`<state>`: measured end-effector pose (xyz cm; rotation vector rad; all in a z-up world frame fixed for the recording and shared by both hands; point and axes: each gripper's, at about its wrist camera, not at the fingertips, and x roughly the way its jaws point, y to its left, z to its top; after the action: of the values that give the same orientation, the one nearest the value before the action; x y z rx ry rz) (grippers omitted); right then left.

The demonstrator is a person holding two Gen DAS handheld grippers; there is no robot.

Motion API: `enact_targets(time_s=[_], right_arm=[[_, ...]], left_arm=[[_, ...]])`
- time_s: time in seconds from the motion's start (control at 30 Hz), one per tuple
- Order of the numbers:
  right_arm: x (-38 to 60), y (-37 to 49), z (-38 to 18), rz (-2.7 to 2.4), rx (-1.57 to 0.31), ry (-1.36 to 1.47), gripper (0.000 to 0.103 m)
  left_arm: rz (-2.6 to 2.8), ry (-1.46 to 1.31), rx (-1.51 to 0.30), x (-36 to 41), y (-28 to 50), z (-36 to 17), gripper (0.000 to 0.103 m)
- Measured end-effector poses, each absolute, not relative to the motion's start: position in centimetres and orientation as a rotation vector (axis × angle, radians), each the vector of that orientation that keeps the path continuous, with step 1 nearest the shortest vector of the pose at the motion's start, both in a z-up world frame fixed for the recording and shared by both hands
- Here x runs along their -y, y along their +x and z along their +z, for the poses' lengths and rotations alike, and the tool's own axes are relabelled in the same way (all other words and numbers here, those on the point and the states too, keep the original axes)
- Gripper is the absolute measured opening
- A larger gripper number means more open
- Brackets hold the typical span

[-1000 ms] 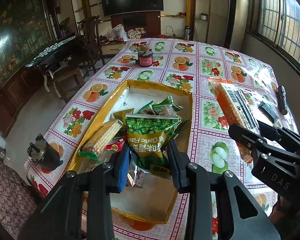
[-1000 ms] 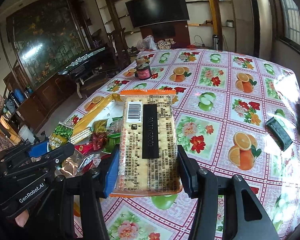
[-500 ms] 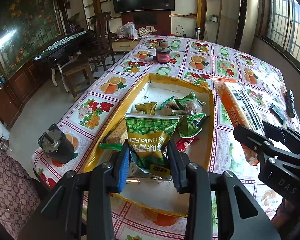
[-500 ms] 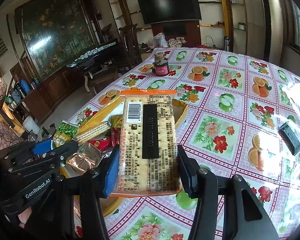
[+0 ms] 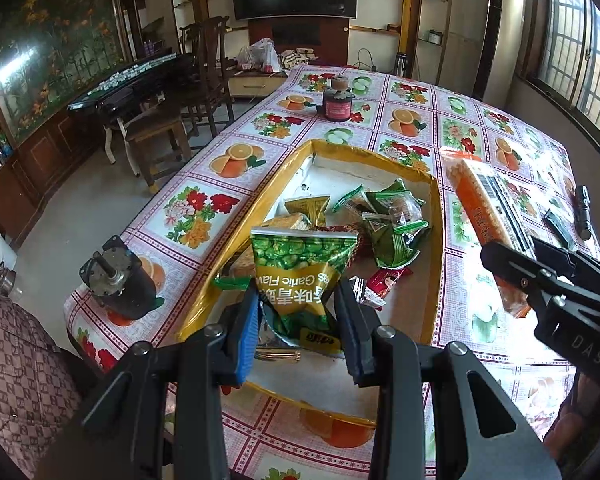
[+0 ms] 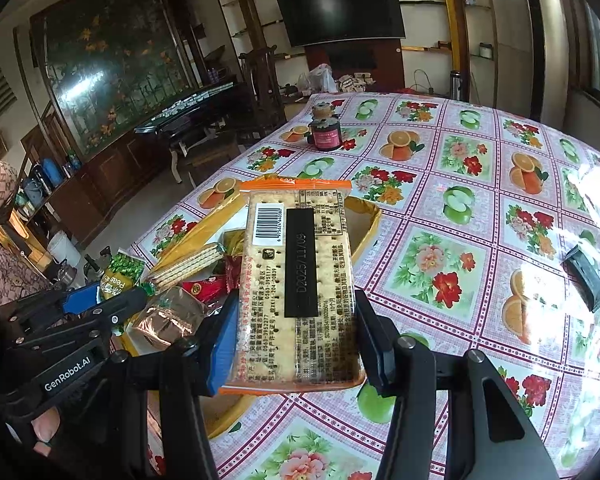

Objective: Organize snacks
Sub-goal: 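Carry the green pea bag and cracker box over the white tray, then open both tools to drop the pea bag and cracker box into the tray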

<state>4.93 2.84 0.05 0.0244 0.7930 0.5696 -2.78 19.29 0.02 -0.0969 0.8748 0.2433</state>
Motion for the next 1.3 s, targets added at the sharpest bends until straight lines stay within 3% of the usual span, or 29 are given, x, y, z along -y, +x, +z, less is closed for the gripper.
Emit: enact_targets(time_s=[1.3], right_arm=[[-11.0,13.1,-4.3,0.711,-0.920,-0.034,0.054]], left_arm=[[0.060,-0.099,-1.020,-15.3,0.0,-5.0,0.040]])
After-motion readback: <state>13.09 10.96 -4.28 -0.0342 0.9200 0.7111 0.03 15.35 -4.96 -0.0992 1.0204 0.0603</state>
